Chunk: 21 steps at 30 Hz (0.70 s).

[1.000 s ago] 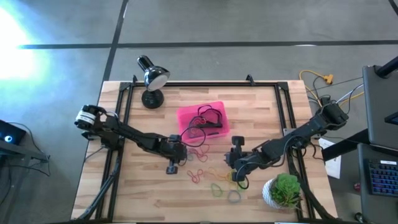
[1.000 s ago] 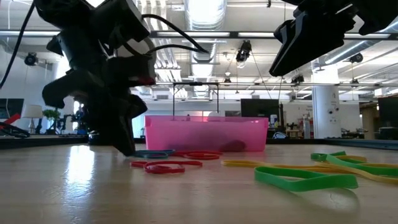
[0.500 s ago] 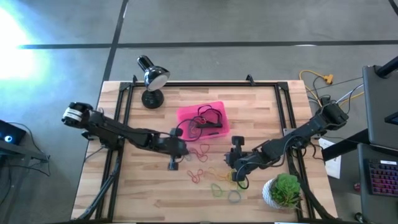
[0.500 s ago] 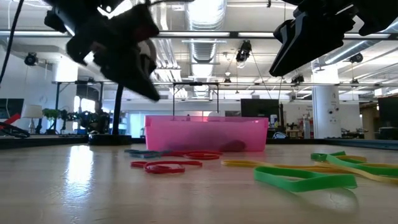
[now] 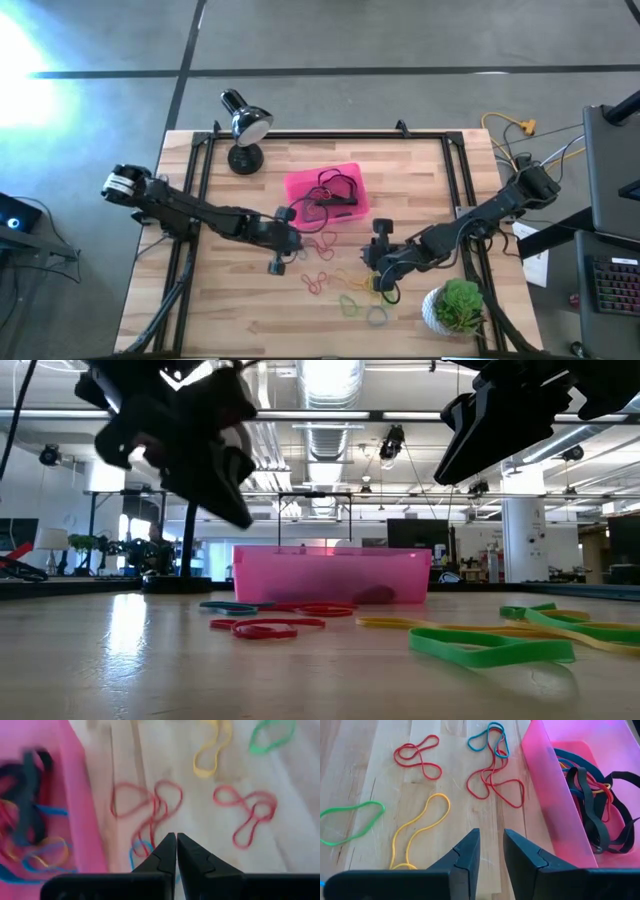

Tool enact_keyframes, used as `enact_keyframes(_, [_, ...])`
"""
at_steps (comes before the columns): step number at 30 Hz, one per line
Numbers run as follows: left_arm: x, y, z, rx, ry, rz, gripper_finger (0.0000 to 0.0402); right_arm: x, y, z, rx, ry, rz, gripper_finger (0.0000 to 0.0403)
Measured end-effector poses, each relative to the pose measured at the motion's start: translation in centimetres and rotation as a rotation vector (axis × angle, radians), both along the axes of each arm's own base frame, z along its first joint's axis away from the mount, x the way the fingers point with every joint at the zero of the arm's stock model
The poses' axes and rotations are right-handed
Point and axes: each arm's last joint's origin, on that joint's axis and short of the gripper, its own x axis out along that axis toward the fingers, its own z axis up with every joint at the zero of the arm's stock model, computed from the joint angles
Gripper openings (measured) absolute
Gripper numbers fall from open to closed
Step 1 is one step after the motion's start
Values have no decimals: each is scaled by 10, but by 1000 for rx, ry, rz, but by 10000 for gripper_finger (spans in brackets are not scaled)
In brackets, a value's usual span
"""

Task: Pick and place rubber bands into bin
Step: Put the blue rubber band into the red bin

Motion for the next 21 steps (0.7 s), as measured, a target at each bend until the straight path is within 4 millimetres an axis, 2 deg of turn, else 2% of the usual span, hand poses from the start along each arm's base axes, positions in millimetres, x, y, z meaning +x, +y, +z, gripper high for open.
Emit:
enact_keyframes(4, [6, -2, -18, -1, 69, -4, 0, 0, 0, 0, -1, 0, 1, 69])
enact_keyframes(8, [10, -2, -27, 11, 101, -8, 0, 0, 0, 0, -1, 0, 1, 68])
enact_keyframes(21, [9, 4, -35, 37, 143, -5, 0, 0, 0, -1, 2, 1, -3, 68])
